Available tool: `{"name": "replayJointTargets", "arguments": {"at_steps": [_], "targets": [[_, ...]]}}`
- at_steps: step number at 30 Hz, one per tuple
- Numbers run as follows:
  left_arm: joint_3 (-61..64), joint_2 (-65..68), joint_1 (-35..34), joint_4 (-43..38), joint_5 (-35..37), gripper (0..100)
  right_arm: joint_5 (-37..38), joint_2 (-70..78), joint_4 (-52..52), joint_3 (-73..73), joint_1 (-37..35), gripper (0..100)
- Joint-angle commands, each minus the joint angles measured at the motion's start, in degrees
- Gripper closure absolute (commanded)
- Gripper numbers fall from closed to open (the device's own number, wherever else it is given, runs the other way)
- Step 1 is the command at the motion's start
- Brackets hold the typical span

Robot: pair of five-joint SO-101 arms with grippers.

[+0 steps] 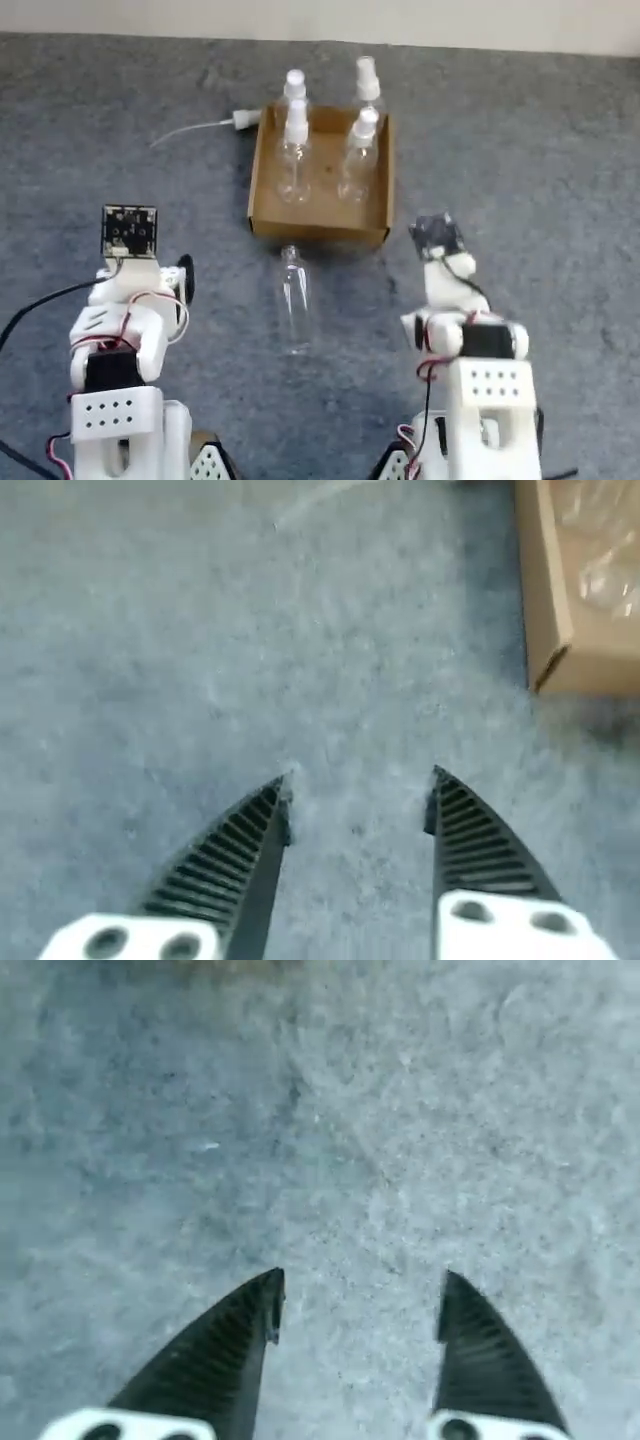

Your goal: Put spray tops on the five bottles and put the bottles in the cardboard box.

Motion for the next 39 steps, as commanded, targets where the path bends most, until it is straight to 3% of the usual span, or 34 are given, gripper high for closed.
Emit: {"name": "replayJointTargets", "arguments": {"at_steps": [1,10,19,25,34,39], "targets": [[3.74,-0.66,-0.66,-1.05,-0.53,83,0.70,-8.04,-3.65,6.11,0.40,85.1],[12.09,-0.75,-0.75,-1.67,-0.35,83,0.26,-25.36,-3.56,22.73,0.48,85.3],[18.33,-0.75,-3.91,-22.77,-0.26,84,0.62,-41.89,0.04,35.21,1.63,85.3],[18.42,-0.66,-4.09,-27.69,-0.53,83,0.62,-40.84,0.13,35.21,1.98,85.3],[18.42,-0.04,-4.26,-26.55,-0.53,83,0.70,-40.84,8.04,35.21,1.89,85.3],[18.42,-0.57,-4.35,-13.27,-0.44,83,0.70,-40.84,8.13,35.21,1.89,85.3]]}}
